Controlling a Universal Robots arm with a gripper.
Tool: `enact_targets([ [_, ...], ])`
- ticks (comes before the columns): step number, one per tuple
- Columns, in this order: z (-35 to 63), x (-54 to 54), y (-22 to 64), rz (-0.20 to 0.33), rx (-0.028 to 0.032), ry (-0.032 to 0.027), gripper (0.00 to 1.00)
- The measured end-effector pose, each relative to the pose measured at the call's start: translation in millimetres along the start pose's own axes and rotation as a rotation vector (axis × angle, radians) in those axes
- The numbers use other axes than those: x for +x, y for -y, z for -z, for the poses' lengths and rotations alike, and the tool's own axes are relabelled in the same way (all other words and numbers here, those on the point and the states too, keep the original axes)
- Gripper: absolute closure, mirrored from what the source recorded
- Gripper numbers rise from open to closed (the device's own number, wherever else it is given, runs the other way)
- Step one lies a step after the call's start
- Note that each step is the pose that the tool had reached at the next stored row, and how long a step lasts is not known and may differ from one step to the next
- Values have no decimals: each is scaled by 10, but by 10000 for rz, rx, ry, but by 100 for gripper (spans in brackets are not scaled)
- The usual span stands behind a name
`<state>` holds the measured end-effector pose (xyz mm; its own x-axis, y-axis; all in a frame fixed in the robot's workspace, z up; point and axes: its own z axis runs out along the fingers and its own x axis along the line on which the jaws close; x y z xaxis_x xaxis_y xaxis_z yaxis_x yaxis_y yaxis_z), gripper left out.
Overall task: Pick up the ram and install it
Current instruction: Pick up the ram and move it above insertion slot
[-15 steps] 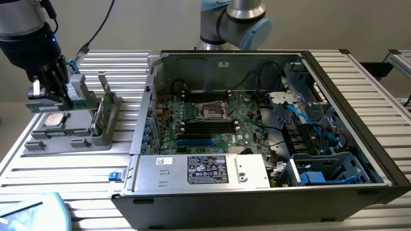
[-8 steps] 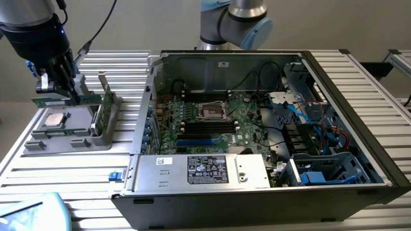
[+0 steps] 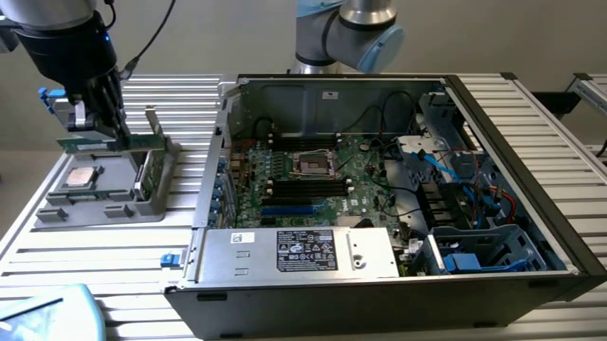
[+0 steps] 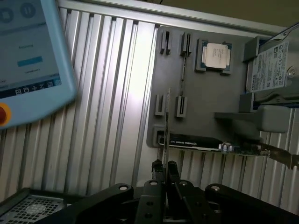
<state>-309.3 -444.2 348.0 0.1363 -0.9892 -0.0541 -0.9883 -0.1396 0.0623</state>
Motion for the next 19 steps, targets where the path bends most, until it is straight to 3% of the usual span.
enact_targets([
  [8,68,75,249,12,4,197,85],
  [19,316,144,542,4,-197,267,85],
])
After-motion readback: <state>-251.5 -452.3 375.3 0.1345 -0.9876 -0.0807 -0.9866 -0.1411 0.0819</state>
